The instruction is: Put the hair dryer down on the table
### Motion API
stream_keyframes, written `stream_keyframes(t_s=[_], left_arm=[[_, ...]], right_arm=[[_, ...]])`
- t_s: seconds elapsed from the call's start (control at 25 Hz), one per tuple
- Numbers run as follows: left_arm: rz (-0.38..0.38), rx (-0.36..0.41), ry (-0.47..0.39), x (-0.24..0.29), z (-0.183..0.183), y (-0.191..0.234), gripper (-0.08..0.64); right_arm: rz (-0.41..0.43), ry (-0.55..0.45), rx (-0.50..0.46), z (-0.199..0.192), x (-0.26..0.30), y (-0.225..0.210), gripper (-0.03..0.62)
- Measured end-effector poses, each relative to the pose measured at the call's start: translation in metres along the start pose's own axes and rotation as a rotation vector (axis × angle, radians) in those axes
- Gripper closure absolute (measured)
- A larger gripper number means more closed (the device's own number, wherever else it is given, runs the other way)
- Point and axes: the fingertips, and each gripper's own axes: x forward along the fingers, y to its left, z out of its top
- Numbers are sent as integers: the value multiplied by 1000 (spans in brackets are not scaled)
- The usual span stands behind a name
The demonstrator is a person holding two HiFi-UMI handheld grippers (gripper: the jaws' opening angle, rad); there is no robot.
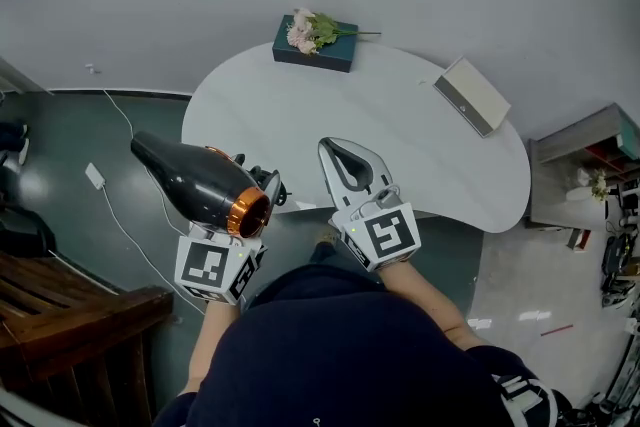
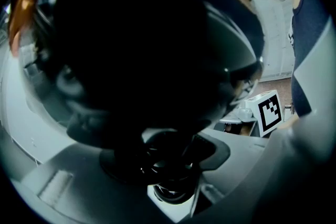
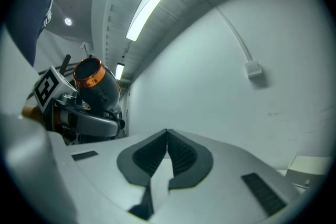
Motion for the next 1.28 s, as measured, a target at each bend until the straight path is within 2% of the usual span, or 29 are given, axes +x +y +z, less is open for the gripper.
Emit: stream_keyframes(t_s=[0.44,0.76,1.04,1.28], left_arm=[[32,-52,24,62,-10,15,322],[7,-38,79,80,-26,32,322],[-82,-18,169,96,-50,45,322],[-163,-15,259,113,-77,55,322]], right_arm=[[67,50,-4,-15,36,-49,580],[87,95,16,-37,57,-47,580],[33,137,24,-47,70,-43,580],[-53,173,30,-59,79,-53,580]])
